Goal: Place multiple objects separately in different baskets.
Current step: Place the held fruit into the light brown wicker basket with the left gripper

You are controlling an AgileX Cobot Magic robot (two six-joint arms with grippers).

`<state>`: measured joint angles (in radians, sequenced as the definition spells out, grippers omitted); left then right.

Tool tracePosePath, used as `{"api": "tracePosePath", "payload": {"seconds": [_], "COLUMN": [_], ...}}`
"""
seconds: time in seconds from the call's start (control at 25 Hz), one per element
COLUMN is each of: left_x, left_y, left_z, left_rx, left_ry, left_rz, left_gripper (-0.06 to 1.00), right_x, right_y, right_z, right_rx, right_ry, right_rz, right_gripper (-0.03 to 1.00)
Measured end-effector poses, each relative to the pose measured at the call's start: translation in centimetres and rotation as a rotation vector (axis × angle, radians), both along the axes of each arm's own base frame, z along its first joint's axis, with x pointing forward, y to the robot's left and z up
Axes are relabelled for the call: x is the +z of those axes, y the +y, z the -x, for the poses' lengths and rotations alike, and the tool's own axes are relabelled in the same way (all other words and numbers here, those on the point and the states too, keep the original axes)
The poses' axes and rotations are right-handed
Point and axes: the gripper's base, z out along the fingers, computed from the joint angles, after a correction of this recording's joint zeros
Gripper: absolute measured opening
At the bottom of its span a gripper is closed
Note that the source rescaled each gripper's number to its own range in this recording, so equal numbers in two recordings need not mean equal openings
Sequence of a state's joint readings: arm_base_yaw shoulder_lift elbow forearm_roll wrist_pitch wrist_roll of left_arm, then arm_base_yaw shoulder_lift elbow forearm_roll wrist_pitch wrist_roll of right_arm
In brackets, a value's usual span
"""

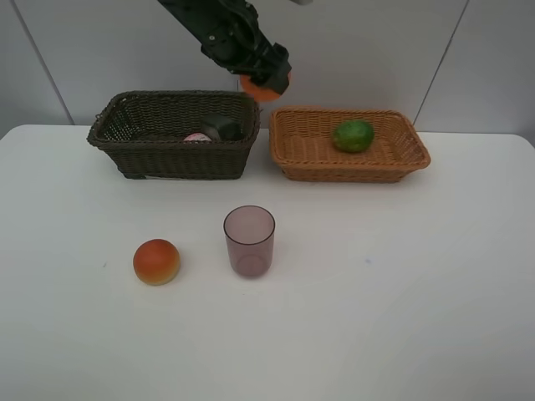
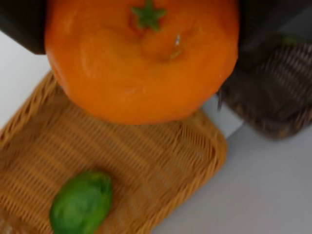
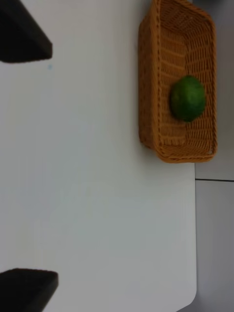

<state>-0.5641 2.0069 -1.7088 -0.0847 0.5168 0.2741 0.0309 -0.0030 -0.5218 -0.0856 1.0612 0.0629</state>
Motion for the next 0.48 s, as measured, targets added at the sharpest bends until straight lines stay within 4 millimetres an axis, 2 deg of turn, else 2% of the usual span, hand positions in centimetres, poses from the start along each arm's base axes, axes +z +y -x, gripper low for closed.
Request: {"api": "tracePosePath", "payload": {"seconds": [0.28, 0.48], "left_x": [-1.8, -4.4], "left_y": [-4.5, -6.8], "left_z": [-2.7, -3.8], "left_rx": [-0.037, -0.056], "left_ry": [-0.024, -0.014], "left_rz": [0.055, 0.064], "left_gripper": [0.93, 0.93], "right_x": [0.0, 0.0], "right_y": [0.0, 0.0], "right_z": [0.0, 0.0], "right_rx": [0.0, 0.0], "right_ry": [0.0, 0.0], "right_rz": [0.0, 0.0], "right_gripper": [0.94, 0.94]}}
